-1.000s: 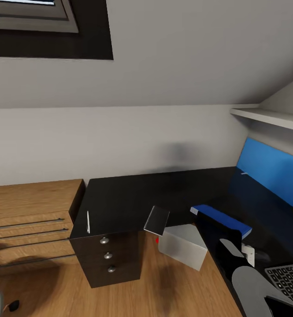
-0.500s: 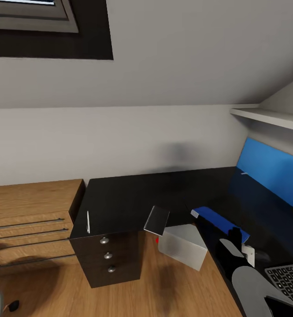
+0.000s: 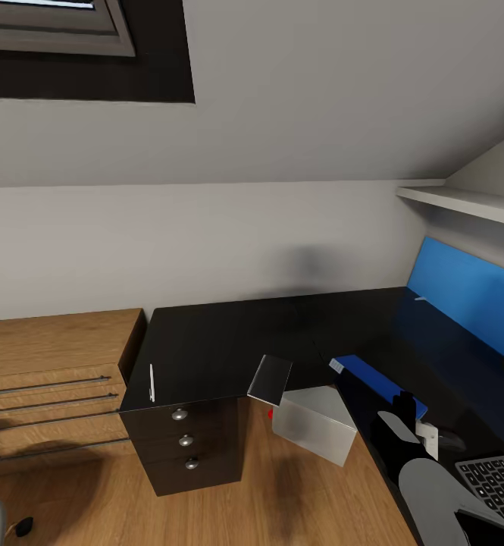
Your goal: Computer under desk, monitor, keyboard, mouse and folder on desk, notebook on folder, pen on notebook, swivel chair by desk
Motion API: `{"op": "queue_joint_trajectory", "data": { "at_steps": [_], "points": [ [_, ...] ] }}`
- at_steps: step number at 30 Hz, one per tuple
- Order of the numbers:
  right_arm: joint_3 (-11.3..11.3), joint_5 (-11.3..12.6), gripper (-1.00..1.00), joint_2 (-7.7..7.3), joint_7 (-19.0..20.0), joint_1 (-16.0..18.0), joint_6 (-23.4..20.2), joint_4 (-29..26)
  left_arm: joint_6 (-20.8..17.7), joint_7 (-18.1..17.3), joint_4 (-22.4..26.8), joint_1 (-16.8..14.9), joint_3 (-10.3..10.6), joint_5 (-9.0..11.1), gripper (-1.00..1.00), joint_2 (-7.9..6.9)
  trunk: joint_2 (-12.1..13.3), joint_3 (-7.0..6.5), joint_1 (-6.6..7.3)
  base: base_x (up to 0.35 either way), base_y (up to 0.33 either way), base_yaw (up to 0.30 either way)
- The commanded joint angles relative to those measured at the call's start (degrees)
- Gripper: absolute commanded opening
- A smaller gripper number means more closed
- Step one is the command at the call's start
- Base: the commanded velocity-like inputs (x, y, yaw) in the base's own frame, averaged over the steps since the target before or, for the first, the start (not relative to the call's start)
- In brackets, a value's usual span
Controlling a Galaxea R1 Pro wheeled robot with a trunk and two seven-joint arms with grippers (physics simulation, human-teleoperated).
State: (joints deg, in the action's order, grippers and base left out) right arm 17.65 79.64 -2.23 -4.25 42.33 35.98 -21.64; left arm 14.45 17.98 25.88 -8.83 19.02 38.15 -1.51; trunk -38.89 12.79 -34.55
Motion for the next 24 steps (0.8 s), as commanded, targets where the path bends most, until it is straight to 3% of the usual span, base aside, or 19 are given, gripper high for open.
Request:
{"op": "queue_joint_trajectory", "data": {
  "at_steps": [1,24],
  "points": [
    [0.02,0.06,1.00,0.00,-0.20,0.04,0.09,-0.07,0.23,0.39,0.05,-0.04,0.49,0.44,1.00,-0.07,-0.07,0.09,-0.01,0.000,0.000,0.000],
    [-0.07,-0.07,1.00,0.03,-0.15,0.04,0.05,-0.07,0.23,0.39,0.05,-0.04,0.49,0.44,1.00,0.01,-0.07,0.09,-0.01,-0.033,0.023,0.000]
  ]
}}
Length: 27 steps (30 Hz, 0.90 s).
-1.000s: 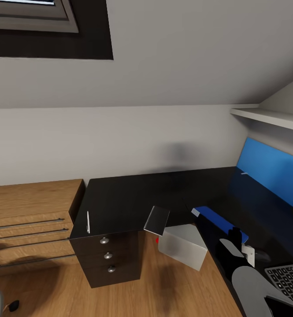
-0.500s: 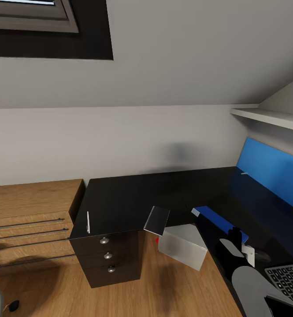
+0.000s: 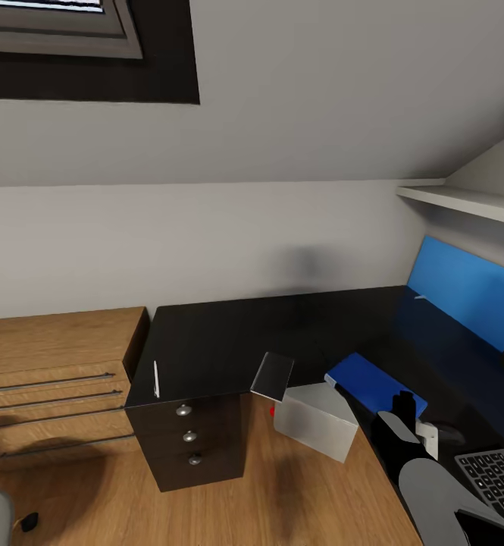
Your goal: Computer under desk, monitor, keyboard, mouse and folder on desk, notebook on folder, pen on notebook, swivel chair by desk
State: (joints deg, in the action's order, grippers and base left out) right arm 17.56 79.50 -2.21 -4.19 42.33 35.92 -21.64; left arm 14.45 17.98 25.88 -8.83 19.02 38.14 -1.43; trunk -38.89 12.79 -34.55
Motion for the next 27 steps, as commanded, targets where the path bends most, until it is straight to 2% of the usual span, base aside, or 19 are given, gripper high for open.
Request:
{"op": "queue_joint_trajectory", "data": {
  "at_steps": [1,17,22,23,27],
  "points": [
    [0.02,0.07,1.00,-0.02,-0.21,0.03,0.11,-0.07,0.23,0.39,0.05,-0.04,0.49,0.44,1.00,-0.06,-0.07,0.09,-0.01,-0.003,0.002,0.000],
    [-0.12,0.03,1.00,0.07,0.32,0.03,-0.09,-1.23,0.23,0.39,0.05,-0.04,0.49,0.44,1.00,-0.06,-0.07,0.09,-0.01,0.000,0.000,0.000],
    [-0.17,-0.09,1.00,0.97,0.37,0.03,-0.13,-2.59,0.23,0.39,0.05,-0.04,0.49,0.44,1.00,-0.06,-0.07,0.09,-0.01,0.000,0.000,0.000],
    [-0.16,-0.18,1.00,1.67,0.34,-0.01,-0.15,-4.66,0.23,0.39,0.05,-0.04,0.49,0.44,1.00,-0.06,-0.07,0.09,-0.01,0.000,0.000,0.000],
    [-0.18,-0.20,1.00,1.98,0.31,-0.15,-0.15,-7.28,0.23,0.39,0.05,-0.04,0.49,0.44,1.00,-0.06,-0.07,0.09,-0.01,0.000,0.000,0.000]
  ]
}}
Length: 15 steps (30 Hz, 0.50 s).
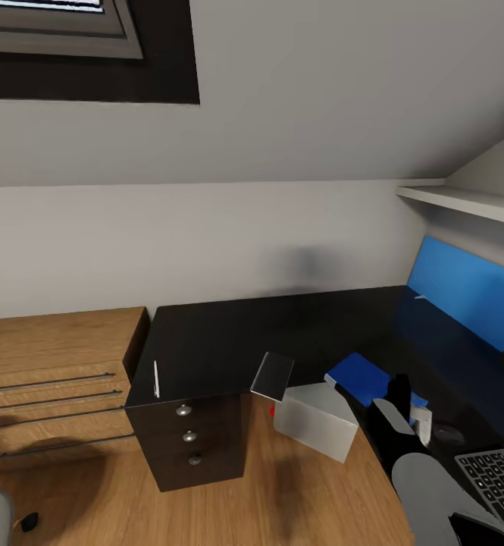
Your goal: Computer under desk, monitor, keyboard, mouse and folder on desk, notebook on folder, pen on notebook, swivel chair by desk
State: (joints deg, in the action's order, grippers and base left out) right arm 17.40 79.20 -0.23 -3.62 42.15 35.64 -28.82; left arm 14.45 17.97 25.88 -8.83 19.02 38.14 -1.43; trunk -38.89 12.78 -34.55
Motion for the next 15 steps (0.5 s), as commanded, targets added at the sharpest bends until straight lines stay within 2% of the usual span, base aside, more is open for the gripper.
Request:
{"op": "queue_joint_trajectory", "data": {
  "at_steps": [1,5,7,8,12,14,15],
  "points": [
    [-0.03,0.08,1.00,0.73,-0.34,-0.55,0.04,-4.52,0.23,0.39,0.05,-0.04,0.49,0.44,1.00,-0.06,-0.07,0.09,-0.02,0.000,0.000,0.000],
    [-0.68,0.04,1.00,1.25,-0.43,-2.01,-0.26,-7.77,0.23,0.39,0.05,-0.04,0.49,0.44,1.00,-0.06,-0.07,0.09,-0.02,0.000,0.000,0.000],
    [-2.61,-0.07,1.00,1.44,-0.53,-3.20,-0.87,-9.76,0.23,0.39,0.05,-0.04,0.49,0.44,1.00,-0.06,-0.07,0.09,-0.02,0.000,0.000,0.000],
    [-4.62,-0.11,1.00,1.51,-0.63,-3.84,-1.33,-10.94,0.23,0.39,0.05,-0.04,0.49,0.44,1.00,-0.06,-0.07,0.09,-0.02,0.000,0.000,0.000],
    [-9.05,-0.07,1.00,1.49,-1.15,-4.78,-2.57,-12.46,0.23,0.39,0.05,-0.04,0.49,0.44,1.00,-0.06,-0.07,0.09,-0.02,0.000,0.000,0.000],
    [-11.63,-0.04,1.00,1.40,-2.54,-5.13,-4.49,-12.99,0.23,0.39,0.05,-0.04,0.49,0.44,1.00,-0.06,-0.07,0.09,-0.02,0.000,0.000,0.000],
    [-12.24,-0.04,1.00,1.36,-3.31,-5.21,-5.42,-13.10,0.23,0.39,0.05,-0.04,0.49,0.44,1.00,-0.06,-0.07,0.09,-0.02,0.000,0.000,0.000]
  ]
}}
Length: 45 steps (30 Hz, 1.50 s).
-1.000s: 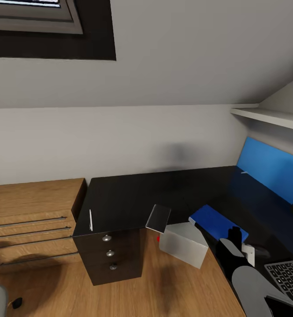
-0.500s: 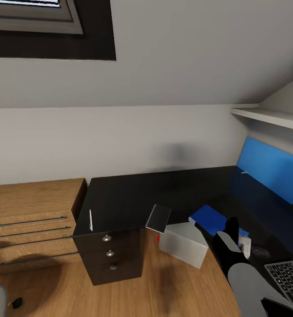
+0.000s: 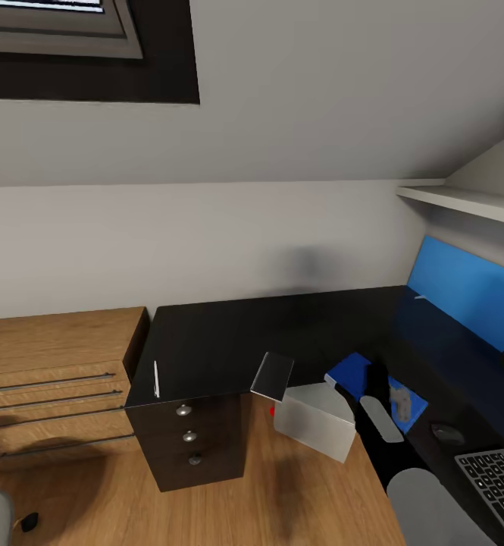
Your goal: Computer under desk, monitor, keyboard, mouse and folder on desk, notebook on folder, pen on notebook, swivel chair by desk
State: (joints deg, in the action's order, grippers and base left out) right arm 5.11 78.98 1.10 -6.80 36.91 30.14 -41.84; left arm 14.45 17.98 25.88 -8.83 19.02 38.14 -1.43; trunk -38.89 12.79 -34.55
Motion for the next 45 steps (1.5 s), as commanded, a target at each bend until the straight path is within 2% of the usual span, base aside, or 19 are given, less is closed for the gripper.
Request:
{"op": "queue_joint_trajectory", "data": {
  "at_steps": [1,4,5,8,11,17,18,21,25,45],
  "points": [
    [-0.47,0.19,1.00,0.00,-1.03,-0.02,-1.02,-0.17,0.23,0.39,0.05,-0.04,0.49,0.44,1.00,-0.08,-0.07,0.09,-0.02,0.000,0.000,0.000],
    [-1.74,0.22,1.00,-0.03,-5.31,-0.16,-7.23,-0.34,0.23,0.39,0.05,-0.04,0.47,0.44,1.00,-0.17,-0.07,0.09,-0.02,0.000,0.000,0.000],
    [-2.03,0.26,1.00,-0.03,-7.25,-0.20,-11.23,-0.36,0.23,0.39,0.05,-0.04,0.48,0.44,1.00,-0.18,-0.07,0.09,-0.02,0.000,0.000,0.000],
    [-2.14,0.34,1.00,-0.04,-9.15,-0.23,-17.73,-0.38,0.23,0.39,0.05,-0.04,0.45,0.44,1.00,-0.19,-0.07,0.09,-0.02,0.000,0.000,0.000],
    [-2.28,0.46,1.00,-0.04,-10.61,-0.25,-27.64,-0.33,0.23,0.43,0.08,-0.04,0.37,0.44,1.00,-0.22,-0.07,0.09,-0.02,0.000,0.000,0.000],
    [-2.69,0.41,1.00,0.13,-10.81,-0.26,-32.63,-0.16,0.23,0.41,0.13,-0.04,0.28,0.49,1.00,-0.29,-0.07,0.09,-0.02,0.000,0.000,0.000],
    [-2.79,0.34,1.00,0.32,-10.76,-0.26,-34.59,-0.04,0.20,0.50,0.14,-0.04,0.29,0.51,1.00,-0.29,-0.07,0.09,-0.02,0.000,0.000,0.000],
    [-2.72,0.41,1.00,0.50,-10.82,-0.26,-35.68,-0.26,0.13,0.68,0.18,-0.04,0.30,0.60,1.00,-0.31,-0.07,0.09,-0.02,0.000,0.000,0.000],
    [-2.66,0.52,1.00,0.81,-10.94,-0.26,-37.30,-0.50,0.06,0.83,0.28,-0.04,0.28,0.86,1.00,-0.33,-1.68,0.81,-0.89,0.000,0.000,0.000],
    [-2.66,0.47,1.00,1.49,-10.96,-0.94,-37.61,-0.57,0.05,0.75,0.40,-0.04,0.31,0.75,1.00,-0.27,-9.70,4.40,-5.29,0.000,0.000,0.000]
  ]
}}
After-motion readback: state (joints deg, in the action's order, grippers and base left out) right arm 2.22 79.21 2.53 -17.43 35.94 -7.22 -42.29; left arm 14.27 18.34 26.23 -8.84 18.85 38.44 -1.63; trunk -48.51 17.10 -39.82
